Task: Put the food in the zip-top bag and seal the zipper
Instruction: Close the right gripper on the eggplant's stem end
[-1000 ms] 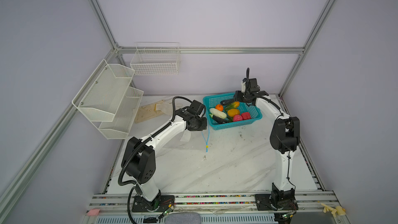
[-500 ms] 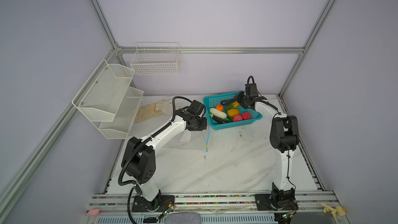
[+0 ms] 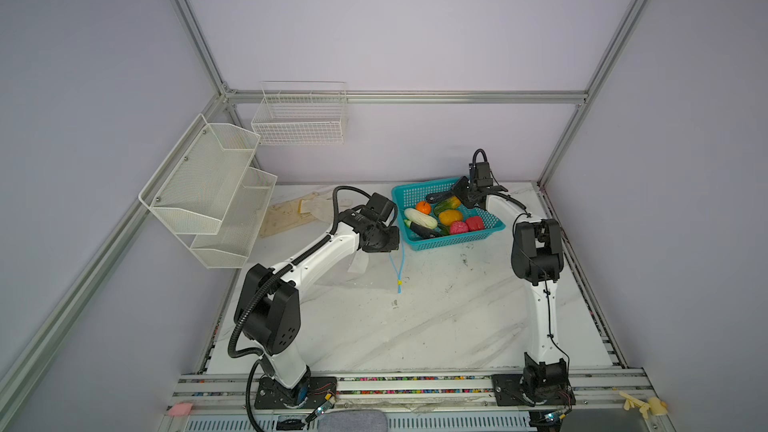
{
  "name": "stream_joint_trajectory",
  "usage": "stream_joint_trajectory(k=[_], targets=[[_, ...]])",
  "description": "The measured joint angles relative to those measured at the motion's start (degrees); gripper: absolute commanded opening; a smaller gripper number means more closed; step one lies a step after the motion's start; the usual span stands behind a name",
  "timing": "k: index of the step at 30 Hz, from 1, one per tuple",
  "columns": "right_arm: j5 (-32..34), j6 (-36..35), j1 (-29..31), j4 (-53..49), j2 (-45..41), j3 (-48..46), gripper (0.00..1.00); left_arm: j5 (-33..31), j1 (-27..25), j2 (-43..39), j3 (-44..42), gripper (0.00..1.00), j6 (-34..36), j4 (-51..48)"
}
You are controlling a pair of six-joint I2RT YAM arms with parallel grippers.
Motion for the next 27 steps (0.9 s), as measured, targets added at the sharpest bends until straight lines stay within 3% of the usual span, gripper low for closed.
stream_joint_trajectory(k=[18,27], targets=[[-1.01,-1.9,-0.94,0.44,6.14,4.5,0.36,0.0,0.0,0.31,0.0,0.0,0.04,-0.02],[-5.27,-1.27,-1.36,5.79,6.14,2.54,0.28,-0.04,0.0,0.31,0.0,0.0,0.07,0.0]])
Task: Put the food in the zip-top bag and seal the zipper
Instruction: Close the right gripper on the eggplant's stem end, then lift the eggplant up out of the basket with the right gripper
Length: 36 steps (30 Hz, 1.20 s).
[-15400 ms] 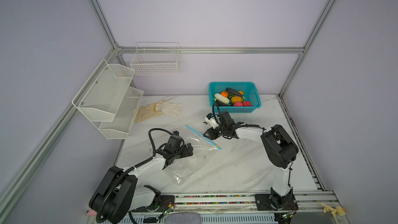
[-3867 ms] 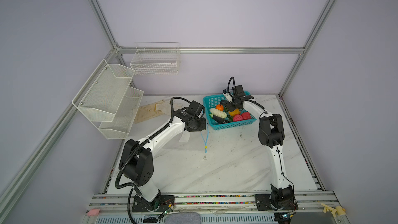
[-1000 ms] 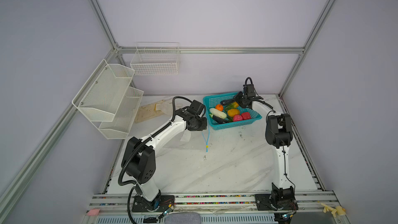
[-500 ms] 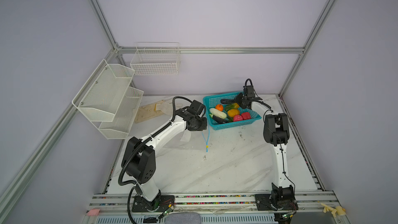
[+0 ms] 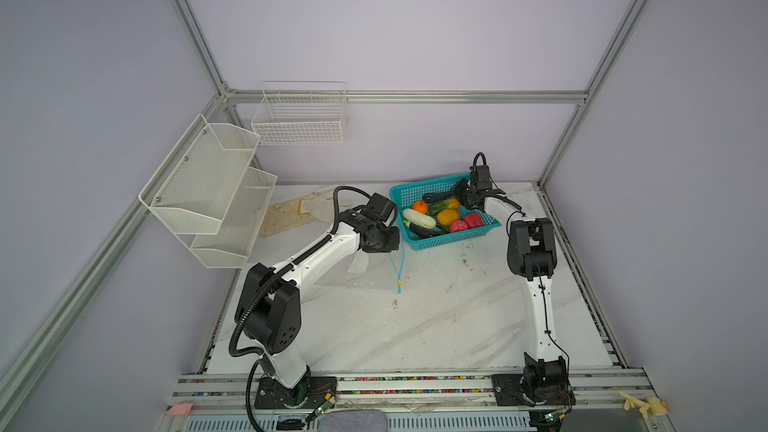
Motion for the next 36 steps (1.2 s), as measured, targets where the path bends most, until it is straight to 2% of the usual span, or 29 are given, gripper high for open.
stream_joint_trajectory(k=[8,15,20,26,36], targets=[[-4.24,2.03,-0.85,10.6,-1.55,-7.28,0.26,-0.07,0.0,0.0,0.0,0.0,0.0,0.0],[-7.17,5.6,-1.11,15.45,-1.64,-9.01,0.41,-0.09,0.0,0.0,0.0,0.0,0.02,0.0],[-8.74,8.59,-1.11,17.38,-1.64,-9.25,0.43,-0.11,0.0,0.0,0.0,0.0,0.24,0.0],[-9.64,10.38,-1.11,18.34,-1.6,-9.4,0.41,-0.13,0.0,0.0,0.0,0.0,0.81,0.0],[-10.32,11.02,-1.11,20.22,-0.81,-9.09,0.28,-0.15,0.0,0.0,0.0,0.0,0.85,0.0]])
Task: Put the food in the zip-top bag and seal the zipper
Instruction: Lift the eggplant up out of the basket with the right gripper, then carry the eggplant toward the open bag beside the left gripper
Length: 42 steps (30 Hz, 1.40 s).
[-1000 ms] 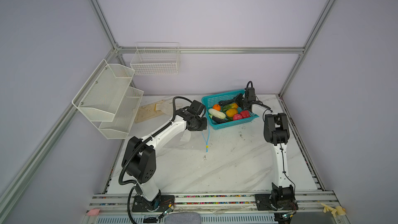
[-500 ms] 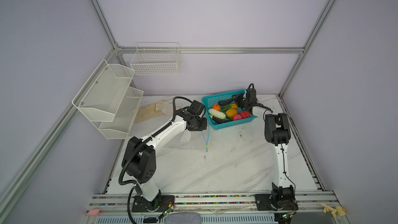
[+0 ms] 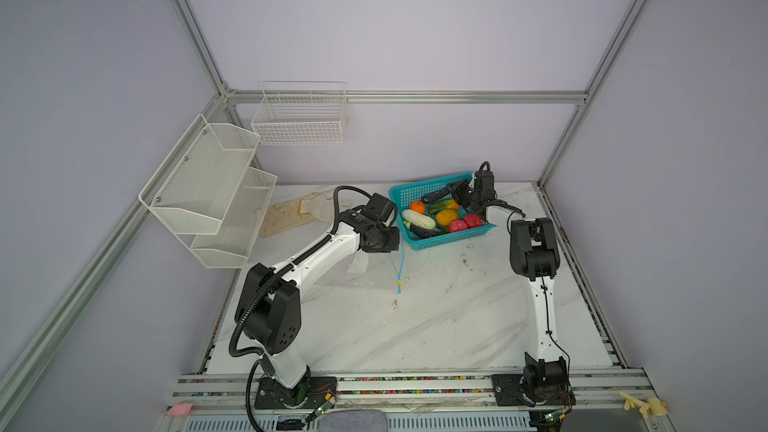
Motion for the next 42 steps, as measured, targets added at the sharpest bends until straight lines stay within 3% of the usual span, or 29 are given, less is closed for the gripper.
stream_joint_trajectory(k=[14,21,30,42], targets=[[-0.81,0.09,-0.04,3.26,-0.24,-1.81,0.19,-0.13,0.13,0.0,0.0,0.0,0.2,-0.04],[-0.42,-0.66,-0.04,3.08,-4.79,-3.91,0.18,-0.07,0.24,0.0,0.0,0.0,0.15,-0.31],[0.81,-3.21,-0.04,5.01,-16.81,-9.57,0.18,0.17,0.48,0.02,0.74,0.0,-0.09,-1.29],[2.05,-6.86,1.07,7.02,-40.57,-33.62,0.18,0.37,0.5,1.55,5.4,0.0,-0.09,-2.27]])
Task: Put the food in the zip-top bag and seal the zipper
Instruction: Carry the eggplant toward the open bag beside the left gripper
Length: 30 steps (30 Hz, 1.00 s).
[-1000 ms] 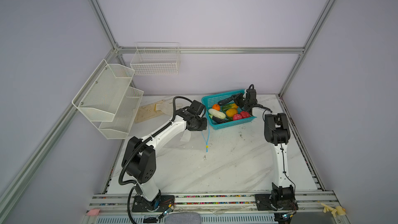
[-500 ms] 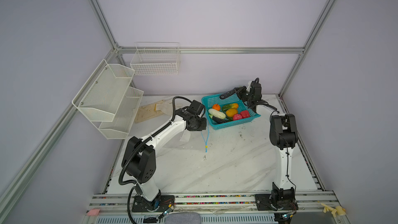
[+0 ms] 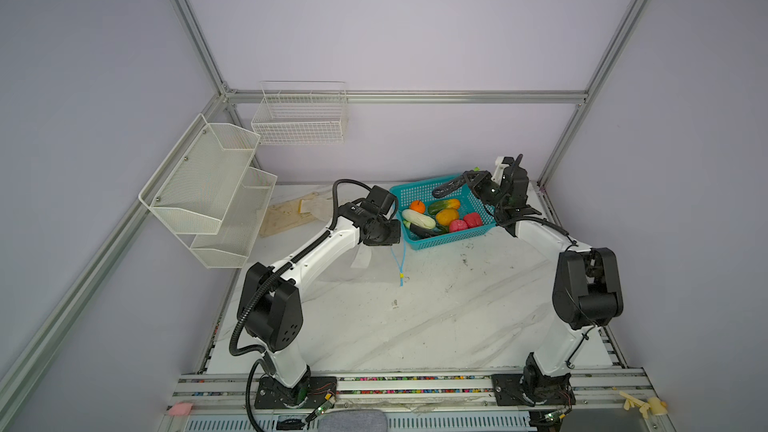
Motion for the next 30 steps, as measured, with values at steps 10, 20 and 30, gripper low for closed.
stream_joint_trajectory(k=[10,20,30], targets=[[7.1,-6.64,12.94,-0.61,-15.96,-11.06,0.17,0.98,0.15,1.77,1.77,0.0,-0.02,-1.22],[10.84,-8.68,19.17,-0.31,-16.48,-15.3,0.17,1.2,0.37,1.73,2.08,0.0,-0.07,-1.2],[12.22,-9.25,23.21,0.37,-11.41,-15.3,0.16,0.96,0.5,1.07,2.08,0.0,-0.09,-1.4]])
